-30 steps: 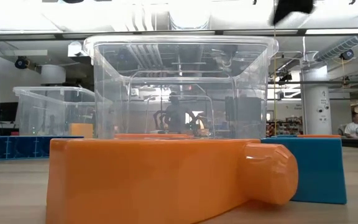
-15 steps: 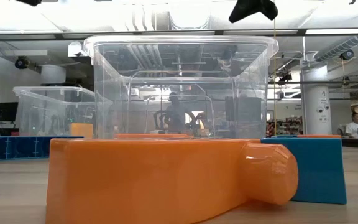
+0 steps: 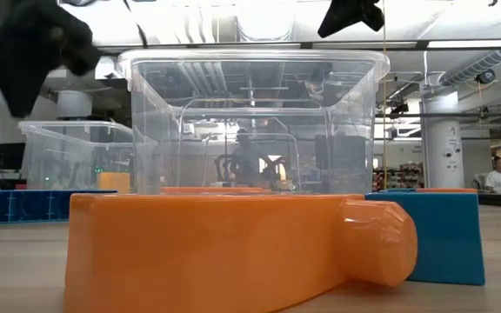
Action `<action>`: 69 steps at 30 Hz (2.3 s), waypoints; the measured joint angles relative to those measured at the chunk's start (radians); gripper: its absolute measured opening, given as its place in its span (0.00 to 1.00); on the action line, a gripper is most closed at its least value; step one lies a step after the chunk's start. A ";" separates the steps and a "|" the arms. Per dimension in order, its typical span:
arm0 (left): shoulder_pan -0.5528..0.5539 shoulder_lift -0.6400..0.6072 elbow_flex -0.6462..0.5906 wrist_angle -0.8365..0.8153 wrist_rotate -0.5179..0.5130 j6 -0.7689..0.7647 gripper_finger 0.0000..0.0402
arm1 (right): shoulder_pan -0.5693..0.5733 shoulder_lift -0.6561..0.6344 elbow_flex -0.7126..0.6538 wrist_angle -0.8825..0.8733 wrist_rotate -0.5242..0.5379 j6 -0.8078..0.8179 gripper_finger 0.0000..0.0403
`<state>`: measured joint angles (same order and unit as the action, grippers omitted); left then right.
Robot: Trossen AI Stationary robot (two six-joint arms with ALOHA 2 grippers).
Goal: Sort blocks
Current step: Put the yellow game piece into the top left transparent bin
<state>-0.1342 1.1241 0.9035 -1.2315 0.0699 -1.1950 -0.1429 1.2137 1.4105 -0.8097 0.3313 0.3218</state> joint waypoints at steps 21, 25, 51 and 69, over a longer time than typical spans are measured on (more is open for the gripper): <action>0.006 0.004 -0.305 0.272 -0.005 0.002 0.44 | 0.000 0.000 0.000 0.000 0.000 0.000 0.03; 0.006 0.016 -0.326 0.279 -0.010 0.002 0.43 | 0.000 0.000 0.000 0.000 0.000 0.000 0.03; 0.006 0.020 -0.431 0.447 -0.032 0.035 0.38 | 0.000 0.000 0.000 0.000 0.001 -0.006 0.03; 0.004 0.020 -0.318 0.347 -0.002 0.065 0.27 | -0.001 0.000 0.000 0.000 0.002 -0.035 0.03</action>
<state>-0.1303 1.1439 0.5854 -0.8844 0.0678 -1.1301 -0.1440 1.2137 1.4105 -0.8093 0.3328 0.2867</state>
